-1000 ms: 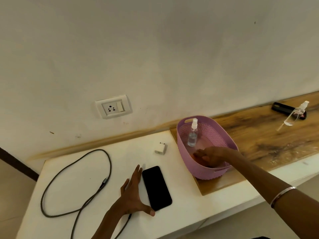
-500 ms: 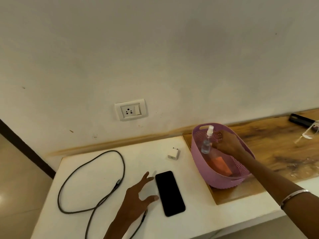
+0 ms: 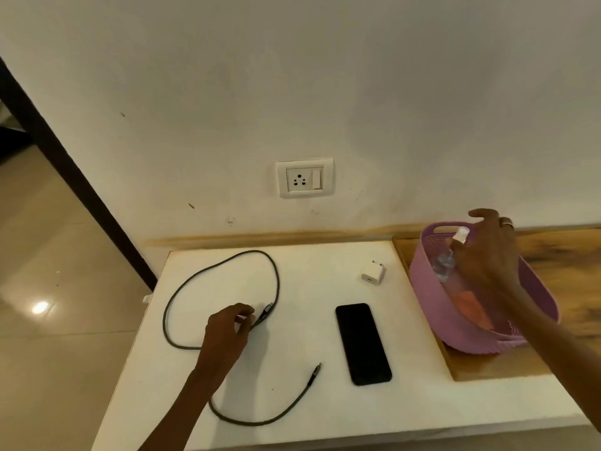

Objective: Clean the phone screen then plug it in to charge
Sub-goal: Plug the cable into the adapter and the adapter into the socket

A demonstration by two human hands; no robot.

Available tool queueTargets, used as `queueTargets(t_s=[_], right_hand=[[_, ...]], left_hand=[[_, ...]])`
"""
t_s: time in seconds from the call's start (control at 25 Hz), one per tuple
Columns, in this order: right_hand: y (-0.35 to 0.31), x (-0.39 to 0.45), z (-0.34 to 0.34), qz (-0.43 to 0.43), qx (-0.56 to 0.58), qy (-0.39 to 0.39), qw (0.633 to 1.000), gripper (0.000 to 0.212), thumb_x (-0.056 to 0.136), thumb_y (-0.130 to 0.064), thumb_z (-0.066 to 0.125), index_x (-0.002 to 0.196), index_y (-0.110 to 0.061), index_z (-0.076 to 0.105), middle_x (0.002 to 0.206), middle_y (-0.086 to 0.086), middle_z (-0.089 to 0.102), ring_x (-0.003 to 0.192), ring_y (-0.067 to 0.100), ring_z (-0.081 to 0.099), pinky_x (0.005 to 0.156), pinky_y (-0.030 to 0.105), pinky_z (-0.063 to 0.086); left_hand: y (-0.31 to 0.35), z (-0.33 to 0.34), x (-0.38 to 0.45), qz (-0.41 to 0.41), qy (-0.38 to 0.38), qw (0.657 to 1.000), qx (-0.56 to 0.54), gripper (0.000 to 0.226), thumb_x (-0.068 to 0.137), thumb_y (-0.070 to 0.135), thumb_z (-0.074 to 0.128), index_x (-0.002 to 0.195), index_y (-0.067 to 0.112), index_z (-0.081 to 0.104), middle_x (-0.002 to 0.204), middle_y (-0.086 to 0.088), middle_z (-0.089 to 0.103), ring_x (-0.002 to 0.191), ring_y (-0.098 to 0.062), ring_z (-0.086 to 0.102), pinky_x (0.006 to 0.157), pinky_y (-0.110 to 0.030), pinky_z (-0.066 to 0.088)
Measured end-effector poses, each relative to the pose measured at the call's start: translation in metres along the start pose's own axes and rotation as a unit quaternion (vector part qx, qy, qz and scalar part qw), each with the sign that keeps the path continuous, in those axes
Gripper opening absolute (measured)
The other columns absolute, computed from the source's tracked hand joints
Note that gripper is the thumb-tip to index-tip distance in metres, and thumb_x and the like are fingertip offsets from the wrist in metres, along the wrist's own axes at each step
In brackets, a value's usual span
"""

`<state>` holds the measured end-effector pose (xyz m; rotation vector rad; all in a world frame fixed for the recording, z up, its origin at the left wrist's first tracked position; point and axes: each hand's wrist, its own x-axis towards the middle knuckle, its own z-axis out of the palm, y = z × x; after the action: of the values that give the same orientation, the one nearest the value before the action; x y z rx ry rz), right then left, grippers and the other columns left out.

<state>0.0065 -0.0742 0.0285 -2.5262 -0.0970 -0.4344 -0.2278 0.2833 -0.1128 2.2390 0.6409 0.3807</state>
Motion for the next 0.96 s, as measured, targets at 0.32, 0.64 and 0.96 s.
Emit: queueTargets(t_s=[0.32, 0.64, 0.96], right_hand=[[-0.06, -0.016, 0.109, -0.131, -0.04, -0.188, 0.973, 0.05, 0.082, -0.005, 0.062, 0.126, -0.024, 0.048, 0.117, 0.008, 0.055, 0.097, 0.022, 0.062, 0.086, 0.041, 0.053], [0.006, -0.028, 0.177, -0.194, -0.218, -0.296, 0.91, 0.068, 0.072, 0.014, 0.055, 0.127, -0.027, 0.05, 0.121, 0.012, 0.048, 0.096, 0.025, 0.054, 0.071, 0.028, 0.048], [-0.026, -0.03, 0.138, -0.085, -0.091, -0.211, 0.97, 0.016, 0.084, -0.02, 0.055, 0.101, -0.022, 0.057, 0.111, 0.011, 0.059, 0.079, 0.022, 0.062, 0.05, 0.024, 0.043]], left_hand=[[0.005, 0.024, -0.003, 0.015, -0.006, 0.999, 0.029, 0.017, 0.089, 0.017, 0.068, 0.106, 0.017, 0.069, 0.099, 0.006, 0.067, 0.097, -0.015, 0.06, 0.084, -0.023, 0.049], [0.004, 0.029, 0.015, -0.043, 0.025, 0.999, -0.002, 0.005, 0.087, 0.014, 0.069, 0.088, 0.015, 0.075, 0.079, 0.002, 0.07, 0.072, -0.011, 0.063, 0.067, -0.026, 0.053], [0.031, -0.002, 0.027, -0.035, 0.103, 0.99, -0.087, 0.011, 0.093, 0.007, 0.059, 0.097, 0.015, 0.065, 0.092, 0.0, 0.064, 0.072, -0.02, 0.062, 0.059, -0.025, 0.047]])
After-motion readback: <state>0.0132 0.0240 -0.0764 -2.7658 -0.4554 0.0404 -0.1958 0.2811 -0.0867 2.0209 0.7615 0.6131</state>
